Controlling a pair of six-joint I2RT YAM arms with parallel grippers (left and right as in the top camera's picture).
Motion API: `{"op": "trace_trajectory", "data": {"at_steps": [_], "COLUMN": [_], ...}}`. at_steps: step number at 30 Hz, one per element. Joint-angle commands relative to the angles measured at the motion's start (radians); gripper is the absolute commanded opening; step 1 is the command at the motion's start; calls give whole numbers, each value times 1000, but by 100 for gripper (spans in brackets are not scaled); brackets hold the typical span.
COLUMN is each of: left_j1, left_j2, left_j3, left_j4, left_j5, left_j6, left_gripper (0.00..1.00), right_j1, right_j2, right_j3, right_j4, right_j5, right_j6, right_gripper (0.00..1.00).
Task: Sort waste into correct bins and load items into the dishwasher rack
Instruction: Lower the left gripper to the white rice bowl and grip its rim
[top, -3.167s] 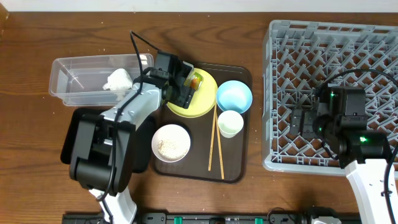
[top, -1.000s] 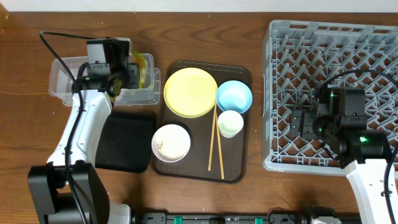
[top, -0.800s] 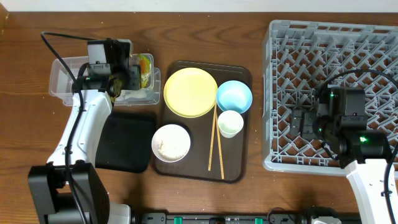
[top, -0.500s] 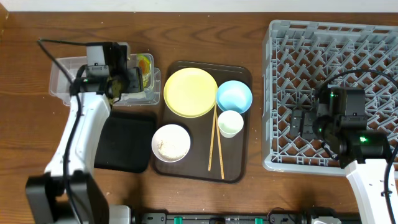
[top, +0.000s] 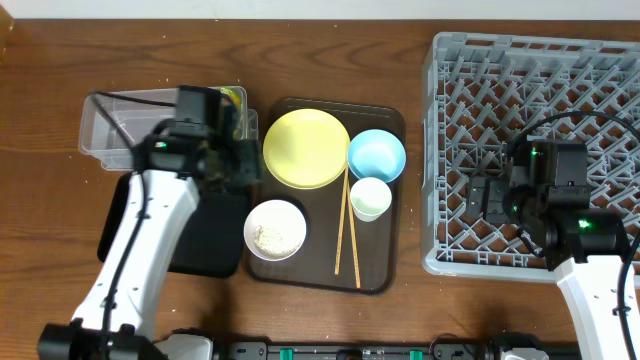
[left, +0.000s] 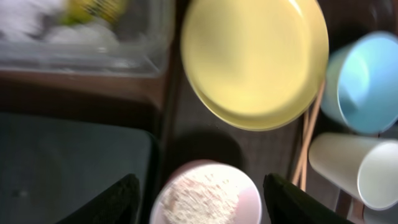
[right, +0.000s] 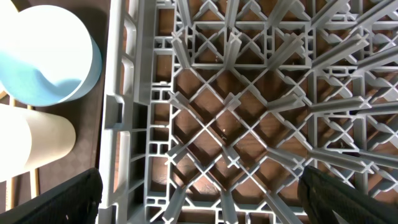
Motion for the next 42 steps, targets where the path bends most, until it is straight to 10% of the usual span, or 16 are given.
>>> {"op": "trace_trajectory", "data": {"at_steps": [1,17,25,42], "left_j1": [-74,-332,-354,-385], "left_j2": [38,330,364,364], "left_j3": [8,8,8,-19], "left_j4": [-10,-73,-45,-43], "left_j5": [0,-3,-3,-18], "left_j6": [-42,-191,-190,-191], "left_gripper": [66,54,21,19], "right_j1": [9,9,9,9], "right_j2": [-11,-11,-11,-11], "right_j3": [20,20,20,20], "right_j4": [0,-5,-5,-5], "right_j5": [-5,-5,-5,-5], "right_j6": [-5,-5,-5,-5], "right_gripper": [99,99,99,99]}}
